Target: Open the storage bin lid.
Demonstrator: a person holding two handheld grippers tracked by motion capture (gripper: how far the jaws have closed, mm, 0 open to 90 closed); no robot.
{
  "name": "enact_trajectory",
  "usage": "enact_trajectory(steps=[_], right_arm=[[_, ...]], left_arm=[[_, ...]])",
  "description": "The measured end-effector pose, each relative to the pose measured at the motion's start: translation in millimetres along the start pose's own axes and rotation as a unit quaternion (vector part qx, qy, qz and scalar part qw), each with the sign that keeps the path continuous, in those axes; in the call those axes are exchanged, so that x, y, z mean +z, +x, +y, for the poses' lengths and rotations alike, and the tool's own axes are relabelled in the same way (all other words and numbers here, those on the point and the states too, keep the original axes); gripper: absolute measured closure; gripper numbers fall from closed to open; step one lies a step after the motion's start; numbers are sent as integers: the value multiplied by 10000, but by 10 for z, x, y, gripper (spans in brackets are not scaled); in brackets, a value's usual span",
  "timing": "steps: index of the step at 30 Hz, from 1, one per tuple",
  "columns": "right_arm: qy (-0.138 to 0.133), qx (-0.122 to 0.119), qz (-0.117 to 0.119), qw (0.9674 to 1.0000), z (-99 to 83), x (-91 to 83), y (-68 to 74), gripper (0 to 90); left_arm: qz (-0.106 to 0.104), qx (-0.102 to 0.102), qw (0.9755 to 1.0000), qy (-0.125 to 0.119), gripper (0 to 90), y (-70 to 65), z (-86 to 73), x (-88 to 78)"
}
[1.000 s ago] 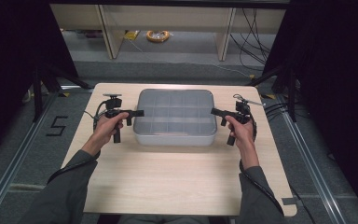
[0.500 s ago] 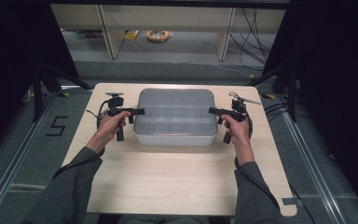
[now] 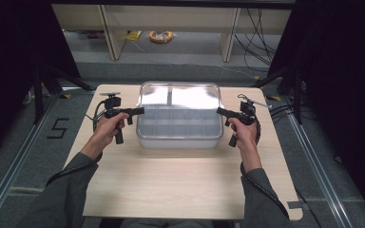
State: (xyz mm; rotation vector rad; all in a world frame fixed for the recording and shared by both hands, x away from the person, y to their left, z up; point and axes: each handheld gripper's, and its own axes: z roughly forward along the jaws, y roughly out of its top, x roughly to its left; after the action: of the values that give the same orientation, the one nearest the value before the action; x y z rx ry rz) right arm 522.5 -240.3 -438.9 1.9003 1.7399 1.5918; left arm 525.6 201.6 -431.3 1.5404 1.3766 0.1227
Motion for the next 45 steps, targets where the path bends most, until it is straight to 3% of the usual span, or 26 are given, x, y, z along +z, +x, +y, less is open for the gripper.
enact_trajectory(steps=[7, 13, 16, 18, 20, 23, 26, 27, 28, 31, 34, 35, 40, 45], right_arm=[[-65, -61, 192, 9998, 19, -152, 121, 671], [-201, -265, 224, 9992, -12, -301, 206, 674], [-169, -255, 282, 9991, -60, -359, 227, 674], [-228, -522, 268, 9980, -103, -388, 209, 674], [-260, -485, 336, 9979, -150, -426, 208, 674], [-327, -482, 408, 9975, -233, -492, 208, 677], [-339, -574, 359, 9971, -289, -531, 184, 677], [-287, -373, 339, 9983, -306, -566, 205, 682], [-339, -515, 369, 9974, -306, -570, 180, 683], [-371, -582, 379, 9969, -324, -621, 188, 683], [-336, -450, 352, 9978, -360, -676, 228, 683], [-378, -562, 370, 9970, -368, -678, 214, 683], [-312, -488, 420, 9974, -432, -740, 236, 682], [-369, -542, 414, 9970, -519, -822, 250, 682]], left_arm=[[-240, 12, 9997, -110, 602, -24, -11, -192], [-270, 235, 9991, -239, 620, -132, -95, -369], [-247, 331, 9987, -305, 630, -180, -135, -456], [-277, 411, 9982, -334, 629, -202, -177, -496], [-263, 476, 9978, -369, 631, -221, -223, -532], [-220, 611, 9974, -308, 622, -238, -318, -554], [-311, 619, 9970, -347, 629, -251, -405, -579], [-288, 659, 9969, -313, 627, -257, -414, -582], [-334, 705, 9966, -268, 625, -265, -425, -586], [-328, 700, 9967, -265, 626, -281, -441, -619], [-408, 719, 9963, -243, 625, -286, -465, -644], [-375, 717, 9965, -214, 624, -291, -475, -658], [-435, 692, 9965, -177, 627, -290, -532, -716], [-487, 805, 9956, -41, 622, -296, -640, -771]])
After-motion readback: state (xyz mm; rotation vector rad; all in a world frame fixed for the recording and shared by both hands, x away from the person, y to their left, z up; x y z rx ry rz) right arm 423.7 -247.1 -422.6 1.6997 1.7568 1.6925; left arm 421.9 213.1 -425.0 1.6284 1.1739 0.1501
